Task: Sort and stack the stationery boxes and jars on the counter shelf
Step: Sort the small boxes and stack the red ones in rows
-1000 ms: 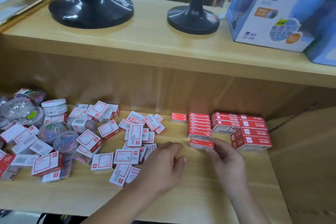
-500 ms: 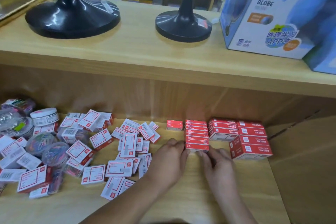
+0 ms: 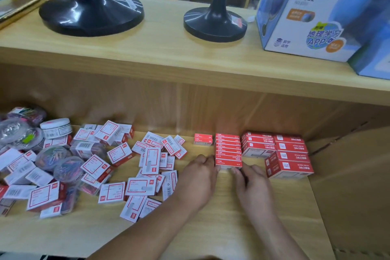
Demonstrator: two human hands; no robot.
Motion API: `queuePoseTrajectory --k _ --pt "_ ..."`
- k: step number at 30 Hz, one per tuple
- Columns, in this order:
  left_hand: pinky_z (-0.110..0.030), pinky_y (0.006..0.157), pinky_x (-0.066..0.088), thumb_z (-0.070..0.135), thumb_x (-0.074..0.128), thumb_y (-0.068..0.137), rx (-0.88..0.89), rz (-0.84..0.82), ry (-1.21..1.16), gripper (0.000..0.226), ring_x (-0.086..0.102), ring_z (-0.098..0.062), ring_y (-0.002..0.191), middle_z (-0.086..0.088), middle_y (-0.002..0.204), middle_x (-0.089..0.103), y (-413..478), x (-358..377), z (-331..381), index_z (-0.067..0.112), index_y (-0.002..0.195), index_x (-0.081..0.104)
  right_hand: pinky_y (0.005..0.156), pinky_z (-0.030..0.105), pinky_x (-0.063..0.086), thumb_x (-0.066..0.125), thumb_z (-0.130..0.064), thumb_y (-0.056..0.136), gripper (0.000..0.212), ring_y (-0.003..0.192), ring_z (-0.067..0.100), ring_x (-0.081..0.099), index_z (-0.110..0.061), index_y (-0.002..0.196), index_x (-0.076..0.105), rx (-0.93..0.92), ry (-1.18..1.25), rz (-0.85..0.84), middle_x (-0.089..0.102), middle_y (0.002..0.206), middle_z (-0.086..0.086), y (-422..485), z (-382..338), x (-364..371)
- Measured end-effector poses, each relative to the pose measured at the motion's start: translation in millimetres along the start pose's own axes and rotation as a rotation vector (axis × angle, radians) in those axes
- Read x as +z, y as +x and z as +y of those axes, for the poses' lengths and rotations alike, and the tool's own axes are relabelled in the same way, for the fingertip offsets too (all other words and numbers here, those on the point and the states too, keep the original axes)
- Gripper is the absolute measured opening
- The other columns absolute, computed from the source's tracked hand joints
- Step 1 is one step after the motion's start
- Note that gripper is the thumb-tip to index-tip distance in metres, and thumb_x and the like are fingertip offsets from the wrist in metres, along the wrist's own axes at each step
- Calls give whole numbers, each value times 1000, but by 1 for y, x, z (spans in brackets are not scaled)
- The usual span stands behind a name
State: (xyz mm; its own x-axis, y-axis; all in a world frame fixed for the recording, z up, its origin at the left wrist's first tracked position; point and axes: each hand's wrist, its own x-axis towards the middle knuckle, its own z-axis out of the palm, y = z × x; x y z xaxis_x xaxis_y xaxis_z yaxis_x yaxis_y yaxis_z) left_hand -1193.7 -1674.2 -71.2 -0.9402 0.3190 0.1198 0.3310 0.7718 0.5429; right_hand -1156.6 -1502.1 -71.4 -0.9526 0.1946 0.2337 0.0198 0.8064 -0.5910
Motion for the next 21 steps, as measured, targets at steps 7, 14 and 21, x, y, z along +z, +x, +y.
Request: queuePoseTrajectory --k 7,14,21 --pt "-35 82 46 28 58 97 -51 -52 -175 28 60 -26 100 -6 103 58 -8 -11 3 20 123 60 61 16 38 71 -20 90 3 65 8 54 -21 92 73 77 100 -48 52 69 -6 -4 0 -9" --pt "-25 74 52 33 61 94 -33 -5 -351 23 60 -6 80 12 94 58 -115 -64 3 28 115 68 67 4 45 75 -8 86 28 79 5 67 -36 86 68 226 407 -46 72 86 2 -43 -27 -18" --pt "-31 66 58 41 64 87 -197 144 -84 37 68 -14 94 12 118 60 -165 -87 -51 28 123 64 69 27 52 75 -34 84 16 75 10 61 -36 100 72 -2 366 -416 61 85 -11 -53 -84 26"
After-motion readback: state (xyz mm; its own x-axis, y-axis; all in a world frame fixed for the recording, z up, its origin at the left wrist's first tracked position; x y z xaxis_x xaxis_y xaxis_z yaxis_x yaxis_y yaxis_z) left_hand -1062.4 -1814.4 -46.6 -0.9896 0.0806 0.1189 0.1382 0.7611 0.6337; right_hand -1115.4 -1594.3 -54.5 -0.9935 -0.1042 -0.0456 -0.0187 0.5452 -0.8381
